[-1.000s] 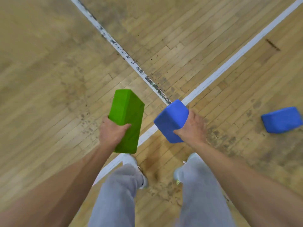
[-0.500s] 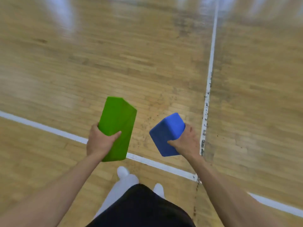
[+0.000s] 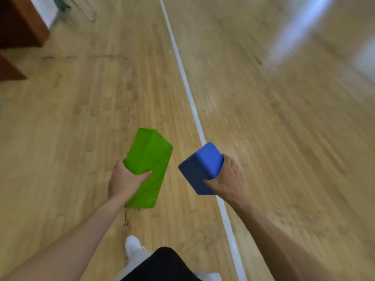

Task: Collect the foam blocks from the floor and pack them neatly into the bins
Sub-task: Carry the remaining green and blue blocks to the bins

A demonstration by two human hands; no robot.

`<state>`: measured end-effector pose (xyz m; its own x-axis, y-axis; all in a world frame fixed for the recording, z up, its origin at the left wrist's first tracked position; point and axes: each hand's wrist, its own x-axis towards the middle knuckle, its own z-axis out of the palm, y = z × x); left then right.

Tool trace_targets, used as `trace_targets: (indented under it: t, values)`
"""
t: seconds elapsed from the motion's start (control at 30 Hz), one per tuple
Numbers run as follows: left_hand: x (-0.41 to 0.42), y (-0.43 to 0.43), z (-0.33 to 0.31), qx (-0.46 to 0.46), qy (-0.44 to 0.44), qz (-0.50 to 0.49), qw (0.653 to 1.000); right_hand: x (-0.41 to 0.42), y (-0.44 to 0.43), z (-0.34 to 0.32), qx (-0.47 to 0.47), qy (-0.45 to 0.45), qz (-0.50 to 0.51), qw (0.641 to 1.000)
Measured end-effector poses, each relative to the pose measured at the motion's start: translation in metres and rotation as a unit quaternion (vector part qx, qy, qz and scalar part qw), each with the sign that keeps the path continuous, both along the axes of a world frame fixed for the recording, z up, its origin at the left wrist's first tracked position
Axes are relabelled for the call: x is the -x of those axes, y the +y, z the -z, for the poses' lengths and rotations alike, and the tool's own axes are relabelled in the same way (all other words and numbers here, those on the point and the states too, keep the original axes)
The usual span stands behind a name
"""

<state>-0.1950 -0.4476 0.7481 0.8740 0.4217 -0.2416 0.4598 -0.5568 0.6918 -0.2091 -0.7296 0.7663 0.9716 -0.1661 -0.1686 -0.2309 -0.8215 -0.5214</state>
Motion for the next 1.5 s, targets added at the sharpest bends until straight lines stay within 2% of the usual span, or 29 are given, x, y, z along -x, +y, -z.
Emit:
trace_targets:
  t: [0.3, 0.4, 0.6, 0.8, 0.97, 1.23, 1.4, 1.5]
  values:
    - [0.005, 0.306, -0.003, 0.013, -0.020, -0.226, 0.974, -0.113, 0.329, -0.022, 0.008, -0.045, -0.208, 0.977]
    - [0.016, 0.381, -0.013, 0.022, -0.045, -0.294, 0.954, -0.137, 0.424, -0.029, -0.007, -0.070, -0.266, 0.961]
    - [0.035, 0.495, -0.020, 0.041, -0.058, -0.422, 0.904, -0.169, 0.578, -0.023, -0.060, -0.102, -0.308, 0.944]
    - [0.001, 0.614, -0.021, 0.014, -0.056, -0.454, 0.889, -0.220, 0.724, 0.005, -0.102, -0.076, -0.379, 0.917]
    - [-0.064, 0.719, -0.017, 0.001, -0.045, -0.483, 0.874, -0.284, 0.845, 0.040, -0.107, -0.034, -0.382, 0.918]
    - [-0.145, 0.874, -0.043, 0.019, -0.064, -0.500, 0.864, -0.385, 1.031, 0.012, -0.102, -0.052, -0.424, 0.898]
    - [-0.181, 0.965, -0.015, 0.032, -0.055, -0.526, 0.848, -0.422, 1.122, 0.024, -0.073, -0.051, -0.442, 0.893]
    - [-0.204, 1.030, 0.007, 0.057, -0.060, -0.557, 0.826, -0.439, 1.181, 0.038, -0.033, -0.038, -0.444, 0.895]
